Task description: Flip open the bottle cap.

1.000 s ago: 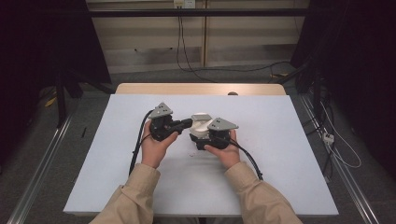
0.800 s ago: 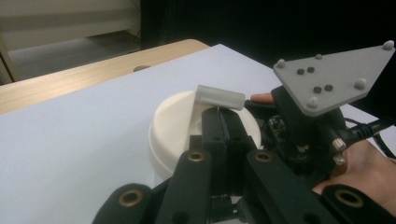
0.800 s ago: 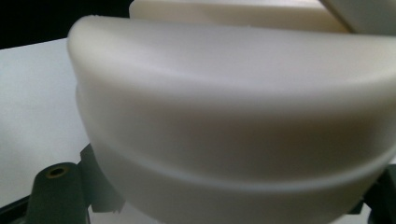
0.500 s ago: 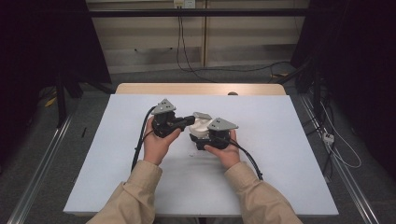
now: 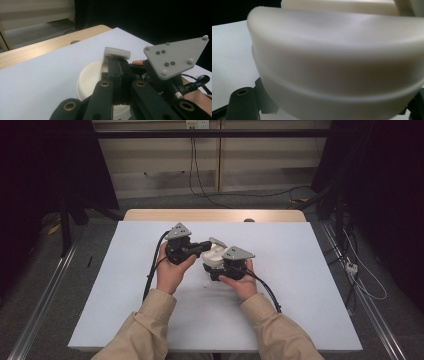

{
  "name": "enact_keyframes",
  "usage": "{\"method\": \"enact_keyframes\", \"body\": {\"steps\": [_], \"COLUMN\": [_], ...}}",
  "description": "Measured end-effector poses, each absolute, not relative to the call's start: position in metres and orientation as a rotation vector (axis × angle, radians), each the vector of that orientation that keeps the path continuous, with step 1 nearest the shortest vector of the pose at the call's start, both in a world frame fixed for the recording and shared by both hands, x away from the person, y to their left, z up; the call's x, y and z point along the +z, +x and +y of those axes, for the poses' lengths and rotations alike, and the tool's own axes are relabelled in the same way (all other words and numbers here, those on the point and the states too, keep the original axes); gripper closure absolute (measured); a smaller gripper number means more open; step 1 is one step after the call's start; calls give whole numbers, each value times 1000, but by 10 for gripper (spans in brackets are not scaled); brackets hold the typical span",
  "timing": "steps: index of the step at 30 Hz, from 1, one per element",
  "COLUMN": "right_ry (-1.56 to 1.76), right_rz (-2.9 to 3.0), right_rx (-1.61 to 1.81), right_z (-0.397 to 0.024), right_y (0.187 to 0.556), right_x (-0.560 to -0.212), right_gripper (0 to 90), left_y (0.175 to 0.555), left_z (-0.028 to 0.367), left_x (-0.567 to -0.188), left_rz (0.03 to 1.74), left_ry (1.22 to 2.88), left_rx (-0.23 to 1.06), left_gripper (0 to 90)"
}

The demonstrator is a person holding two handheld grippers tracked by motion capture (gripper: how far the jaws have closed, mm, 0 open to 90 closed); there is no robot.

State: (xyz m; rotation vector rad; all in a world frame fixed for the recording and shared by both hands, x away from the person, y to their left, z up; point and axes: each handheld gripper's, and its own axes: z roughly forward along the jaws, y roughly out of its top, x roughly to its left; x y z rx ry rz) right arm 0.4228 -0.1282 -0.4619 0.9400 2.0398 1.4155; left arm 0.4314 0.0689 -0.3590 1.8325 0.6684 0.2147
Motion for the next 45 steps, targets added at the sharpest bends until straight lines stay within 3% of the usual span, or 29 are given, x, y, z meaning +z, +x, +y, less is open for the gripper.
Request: {"method": "enact_keyframes", "body": {"steps": [45], "right_ry": [936], "right_rz": [2042], "right_rx": [1403], "right_z": [-127], "right_y": [422], "right_x": [-462], "right_gripper": [184], "left_y": [444], "left_z": [47], "left_x": [-348], "left_rz": [645], "left_ry": [1830], "left_rx": [207], "left_gripper": [900]}}
